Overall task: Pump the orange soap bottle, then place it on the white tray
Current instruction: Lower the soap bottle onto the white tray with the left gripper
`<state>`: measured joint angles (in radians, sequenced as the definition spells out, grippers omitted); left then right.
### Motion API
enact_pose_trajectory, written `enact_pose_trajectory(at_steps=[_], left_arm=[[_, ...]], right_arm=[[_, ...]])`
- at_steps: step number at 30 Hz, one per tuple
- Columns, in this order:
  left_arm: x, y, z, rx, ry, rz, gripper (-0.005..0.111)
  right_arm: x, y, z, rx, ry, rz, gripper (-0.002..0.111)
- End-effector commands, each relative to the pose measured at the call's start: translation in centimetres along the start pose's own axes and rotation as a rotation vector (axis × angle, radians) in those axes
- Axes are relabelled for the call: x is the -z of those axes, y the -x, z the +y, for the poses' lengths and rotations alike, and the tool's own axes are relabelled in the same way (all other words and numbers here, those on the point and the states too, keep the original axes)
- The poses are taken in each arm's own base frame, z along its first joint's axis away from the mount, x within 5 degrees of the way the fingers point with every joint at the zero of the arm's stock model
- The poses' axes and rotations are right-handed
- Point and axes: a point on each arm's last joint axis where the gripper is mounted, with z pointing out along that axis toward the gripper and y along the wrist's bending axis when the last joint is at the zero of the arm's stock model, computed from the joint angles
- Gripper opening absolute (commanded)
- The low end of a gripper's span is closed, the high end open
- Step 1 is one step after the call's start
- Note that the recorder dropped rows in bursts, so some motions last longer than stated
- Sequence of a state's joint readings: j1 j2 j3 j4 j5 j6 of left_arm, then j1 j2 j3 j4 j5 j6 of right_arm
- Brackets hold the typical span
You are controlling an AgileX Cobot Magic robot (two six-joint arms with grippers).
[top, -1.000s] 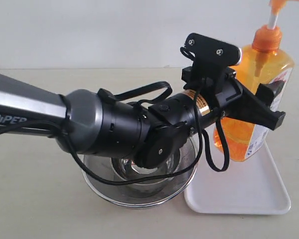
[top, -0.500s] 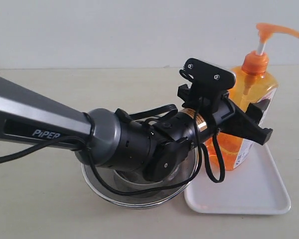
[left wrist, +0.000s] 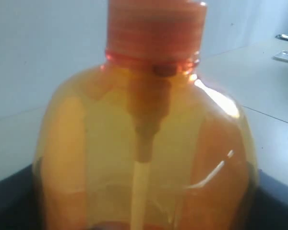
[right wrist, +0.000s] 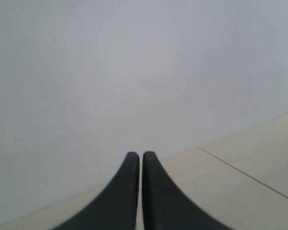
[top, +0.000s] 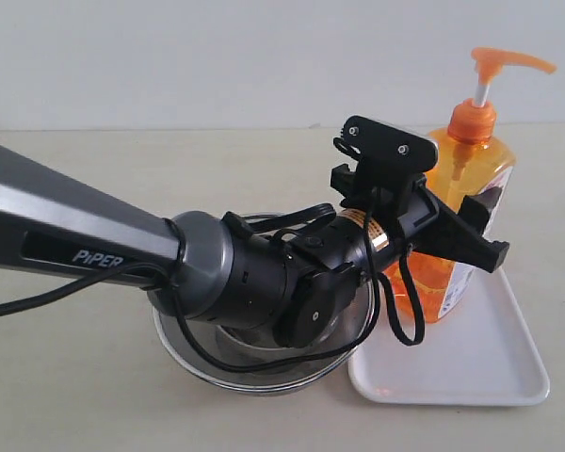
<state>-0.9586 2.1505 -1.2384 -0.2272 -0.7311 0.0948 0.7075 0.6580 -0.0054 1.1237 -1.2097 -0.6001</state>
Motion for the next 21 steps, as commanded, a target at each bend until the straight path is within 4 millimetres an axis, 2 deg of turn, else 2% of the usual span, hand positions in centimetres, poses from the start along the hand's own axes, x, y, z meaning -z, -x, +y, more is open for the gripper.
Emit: enact_pose_trajectory(at_steps=[1, 4, 8, 17, 21], left_arm=[[0.0, 1.7, -0.3, 0.003, 0.0, -0.095, 0.065], [-0.1, 1.5, -0.3, 0.003, -0.003, -0.066, 0.077], [-0.1, 1.3, -0.3, 0.003, -0.005, -0.043, 0.087], [0.1, 1.6, -0.4, -0.002, -0.015, -0.021, 0.088], [0.5, 2.9, -0.6, -0.031, -0.031, 0.004, 0.088]], right_arm=[[0.1, 0.1, -0.1, 0.008, -0.002, -0.012, 0.0], [0.1, 0.1, -0.1, 0.008, -0.002, -0.012, 0.0], [0.1, 0.1, -0.1, 0.008, -0.002, -0.012, 0.0], [0.1, 0.1, -0.1, 0.008, -0.002, -0.012, 0.0], [0.1, 0.1, -0.1, 0.008, -0.002, -0.012, 0.0]])
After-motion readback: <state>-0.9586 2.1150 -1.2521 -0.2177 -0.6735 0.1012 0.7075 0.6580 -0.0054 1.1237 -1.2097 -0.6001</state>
